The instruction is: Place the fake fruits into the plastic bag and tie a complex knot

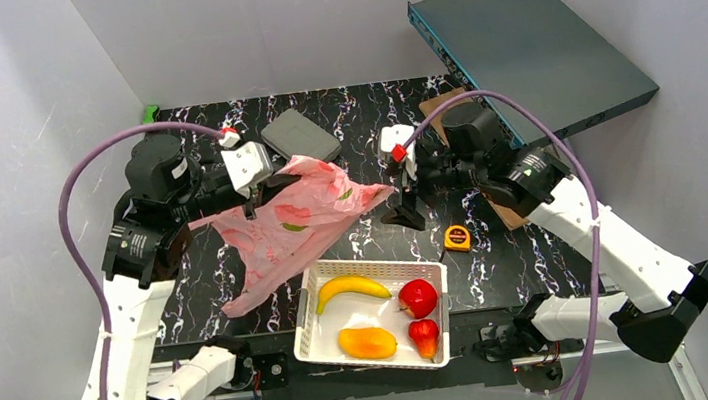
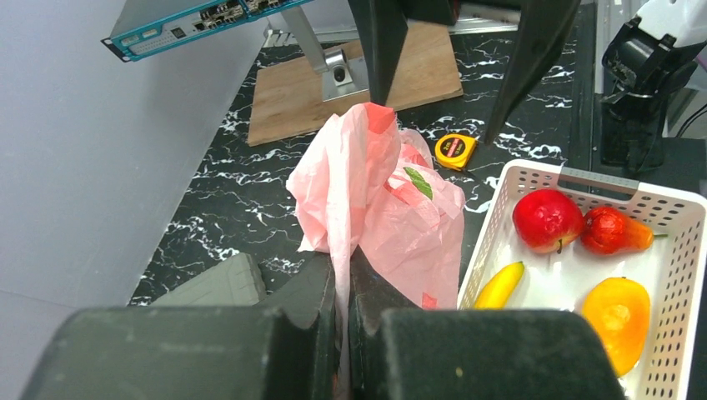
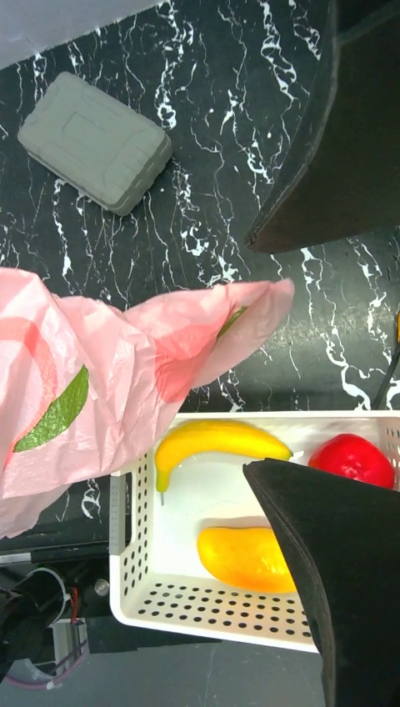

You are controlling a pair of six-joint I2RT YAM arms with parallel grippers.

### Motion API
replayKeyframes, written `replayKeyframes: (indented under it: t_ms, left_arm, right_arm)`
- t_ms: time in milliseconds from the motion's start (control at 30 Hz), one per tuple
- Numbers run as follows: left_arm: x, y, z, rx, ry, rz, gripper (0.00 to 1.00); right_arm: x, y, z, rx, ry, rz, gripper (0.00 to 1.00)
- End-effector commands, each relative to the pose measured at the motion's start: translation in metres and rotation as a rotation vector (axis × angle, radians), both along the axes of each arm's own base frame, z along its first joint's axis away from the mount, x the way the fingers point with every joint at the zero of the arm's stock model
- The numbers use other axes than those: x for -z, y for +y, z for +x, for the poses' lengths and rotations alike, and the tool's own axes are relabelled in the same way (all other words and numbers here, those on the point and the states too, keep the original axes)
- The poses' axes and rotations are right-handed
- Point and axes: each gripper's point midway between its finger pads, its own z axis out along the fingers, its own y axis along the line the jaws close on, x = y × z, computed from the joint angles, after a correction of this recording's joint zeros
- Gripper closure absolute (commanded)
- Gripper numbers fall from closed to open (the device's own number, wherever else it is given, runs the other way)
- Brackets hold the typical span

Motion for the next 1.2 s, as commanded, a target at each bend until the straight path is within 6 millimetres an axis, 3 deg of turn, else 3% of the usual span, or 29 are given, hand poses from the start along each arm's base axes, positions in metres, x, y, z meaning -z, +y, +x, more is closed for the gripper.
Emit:
replayKeyframes:
  t_ms: [0,233,367,433,500,533,667,700,767,833,933,1000,1167]
  left_arm:
    - [-0.022,-0.006,-0.008,0.058,-0.015,-0.042,1.00]
    - [-0.031,-0.007,-0.009,0.061,-0.006,-0.059,1.00]
    - [-0.036,-0.002,-0.001,-0.007,-0.018,-0.075,1.00]
    - [-0.045,0.006,0.007,-0.077,-0.042,-0.102,1.00]
    - [-0.050,0.018,0.016,-0.142,-0.052,-0.113,1.00]
    - [-0.050,0.025,0.020,-0.176,-0.045,-0.118,1.00]
    - [-0.039,0.061,0.042,-0.349,0.003,-0.121,1.00]
    - [-0.038,0.066,0.044,-0.379,0.013,-0.121,0.94]
    - [-0.035,0.058,0.032,-0.302,0.025,-0.095,0.82]
    - [-0.035,0.044,0.016,-0.170,0.053,-0.100,0.54]
    - [-0.038,0.033,0.011,-0.084,0.112,-0.127,0.27]
    - [-0.039,0.031,0.019,-0.089,0.170,-0.143,0.18]
    - [-0.046,0.030,0.040,-0.118,0.231,-0.163,0.08]
  right_arm:
    - [-0.005,0.012,0.009,-0.028,-0.053,0.040,0.02]
    - [0.018,0.030,0.033,-0.031,-0.079,0.021,0.05]
    - [0.033,0.029,0.036,-0.023,-0.054,-0.015,0.40]
    - [0.049,0.017,0.042,0.000,-0.056,-0.072,0.62]
    - [0.055,0.000,0.054,0.052,-0.046,-0.080,0.92]
    - [0.054,-0.008,0.061,0.081,-0.040,-0.082,0.99]
    - [0.034,-0.029,0.079,0.175,-0.056,-0.055,0.99]
    - [0.028,-0.031,0.083,0.195,-0.076,-0.044,0.99]
    - [0.021,-0.031,0.086,0.208,-0.091,-0.032,0.99]
    - [0.015,-0.026,0.086,0.198,-0.093,-0.021,0.99]
    - [0.008,-0.018,0.090,0.192,-0.108,-0.015,0.99]
    - [0.003,-0.014,0.092,0.183,-0.125,-0.004,0.99]
    - [-0.001,-0.008,0.089,0.145,-0.181,-0.005,0.99]
